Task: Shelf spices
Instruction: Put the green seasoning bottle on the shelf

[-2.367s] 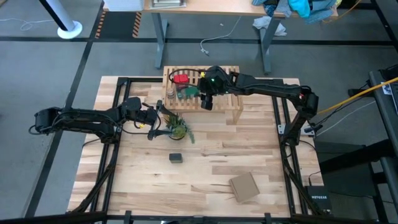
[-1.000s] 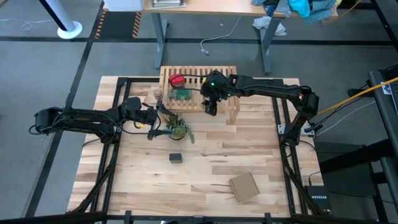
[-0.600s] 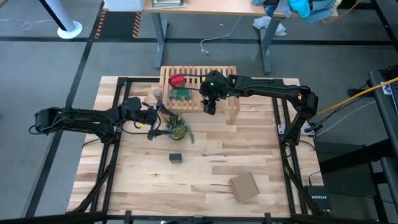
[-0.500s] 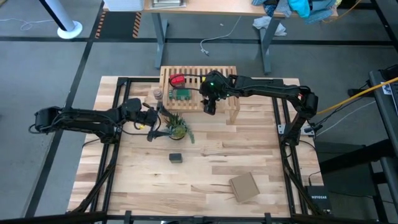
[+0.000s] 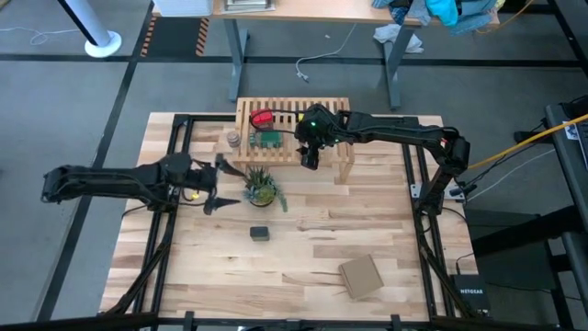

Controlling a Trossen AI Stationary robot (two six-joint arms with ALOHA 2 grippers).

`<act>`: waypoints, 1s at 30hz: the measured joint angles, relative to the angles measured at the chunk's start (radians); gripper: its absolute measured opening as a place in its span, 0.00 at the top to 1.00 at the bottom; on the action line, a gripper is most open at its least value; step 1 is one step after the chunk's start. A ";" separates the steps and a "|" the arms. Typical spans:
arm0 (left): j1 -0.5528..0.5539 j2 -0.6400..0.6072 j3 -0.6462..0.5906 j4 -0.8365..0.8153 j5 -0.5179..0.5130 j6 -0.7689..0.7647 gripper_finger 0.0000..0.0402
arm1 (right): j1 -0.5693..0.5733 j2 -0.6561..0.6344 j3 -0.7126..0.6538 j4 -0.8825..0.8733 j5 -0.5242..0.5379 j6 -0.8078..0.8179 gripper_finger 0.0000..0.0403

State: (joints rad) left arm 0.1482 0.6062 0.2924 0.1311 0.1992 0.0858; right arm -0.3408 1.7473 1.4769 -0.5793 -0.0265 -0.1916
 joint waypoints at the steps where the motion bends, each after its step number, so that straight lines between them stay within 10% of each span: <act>1: 0.000 -0.040 0.000 -0.038 -0.032 0.007 0.02 | 0.000 0.000 0.000 0.000 0.000 0.000 0.50; 19: 0.062 -0.377 0.002 -0.341 -0.546 0.124 0.02 | 0.000 -0.002 0.001 0.002 0.000 0.000 0.50; 30: 0.211 -0.339 0.002 -0.353 -0.484 0.136 0.02 | 0.000 -0.002 0.002 0.005 0.000 0.000 0.50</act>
State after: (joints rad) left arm 0.3590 0.2673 0.2939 -0.2217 -0.2848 0.2218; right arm -0.3405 1.7451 1.4788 -0.5747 -0.0265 -0.1921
